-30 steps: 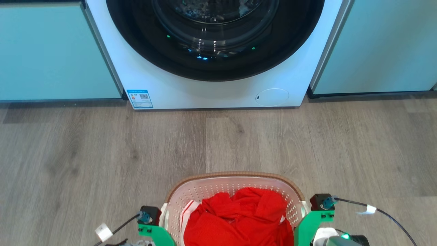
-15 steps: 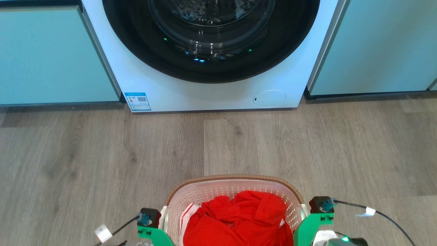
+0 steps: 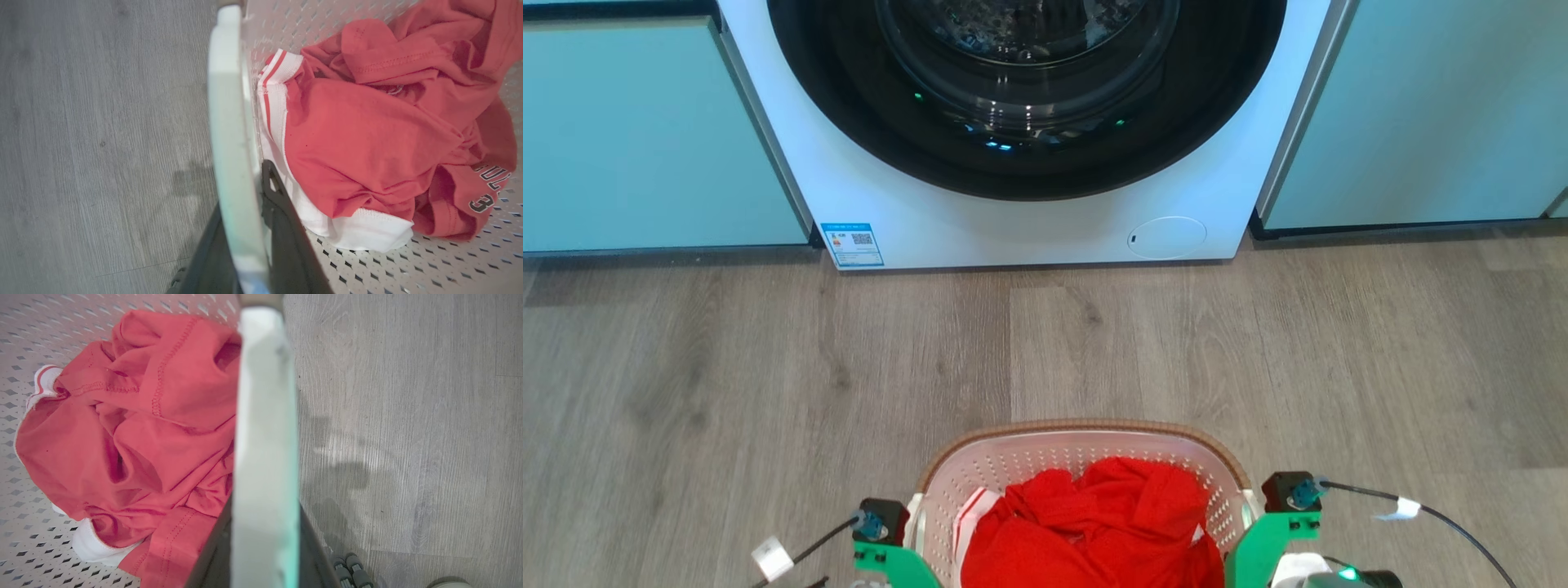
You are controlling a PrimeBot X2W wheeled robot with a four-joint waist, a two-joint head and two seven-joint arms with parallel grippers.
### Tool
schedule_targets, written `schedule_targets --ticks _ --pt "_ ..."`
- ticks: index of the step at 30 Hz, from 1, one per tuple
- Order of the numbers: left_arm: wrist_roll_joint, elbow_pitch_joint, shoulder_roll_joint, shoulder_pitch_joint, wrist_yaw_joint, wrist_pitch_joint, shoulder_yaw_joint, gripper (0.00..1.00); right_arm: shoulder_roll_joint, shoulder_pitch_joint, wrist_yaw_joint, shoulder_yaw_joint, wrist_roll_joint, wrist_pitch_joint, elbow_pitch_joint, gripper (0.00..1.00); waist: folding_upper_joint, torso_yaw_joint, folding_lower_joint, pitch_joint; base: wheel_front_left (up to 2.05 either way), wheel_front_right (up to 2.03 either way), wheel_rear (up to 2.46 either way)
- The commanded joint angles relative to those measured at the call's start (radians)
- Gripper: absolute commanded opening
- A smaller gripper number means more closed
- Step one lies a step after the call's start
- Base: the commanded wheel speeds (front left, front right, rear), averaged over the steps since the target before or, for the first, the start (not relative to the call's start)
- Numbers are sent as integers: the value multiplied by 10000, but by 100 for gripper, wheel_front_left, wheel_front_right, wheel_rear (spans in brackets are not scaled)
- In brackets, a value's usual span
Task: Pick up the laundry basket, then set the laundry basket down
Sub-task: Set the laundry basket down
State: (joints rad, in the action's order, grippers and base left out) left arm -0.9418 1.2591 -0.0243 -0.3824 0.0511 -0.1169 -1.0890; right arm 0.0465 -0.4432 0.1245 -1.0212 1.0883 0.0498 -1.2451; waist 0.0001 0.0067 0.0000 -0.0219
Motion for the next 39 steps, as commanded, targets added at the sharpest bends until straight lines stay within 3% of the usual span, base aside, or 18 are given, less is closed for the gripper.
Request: schedule_targets --ticks 1,16,39 --pt "-36 -109 -260 -313 -158 -161 104 0 37 -140 62 -247 -5 134 85 0 -1 3 0 -28 0 0 0" --pt "-230 -235 -260 -1087 -419 -337 -43 0 37 -1032 62 -521 269 409 -24 0 -1 -32 0 -1167 0 0 0" --pt "33 101 -264 -5364 -578 -1044 102 0 37 -5138 62 -409 20 1295 -428 0 -1 117 0 -5932 0 0 0"
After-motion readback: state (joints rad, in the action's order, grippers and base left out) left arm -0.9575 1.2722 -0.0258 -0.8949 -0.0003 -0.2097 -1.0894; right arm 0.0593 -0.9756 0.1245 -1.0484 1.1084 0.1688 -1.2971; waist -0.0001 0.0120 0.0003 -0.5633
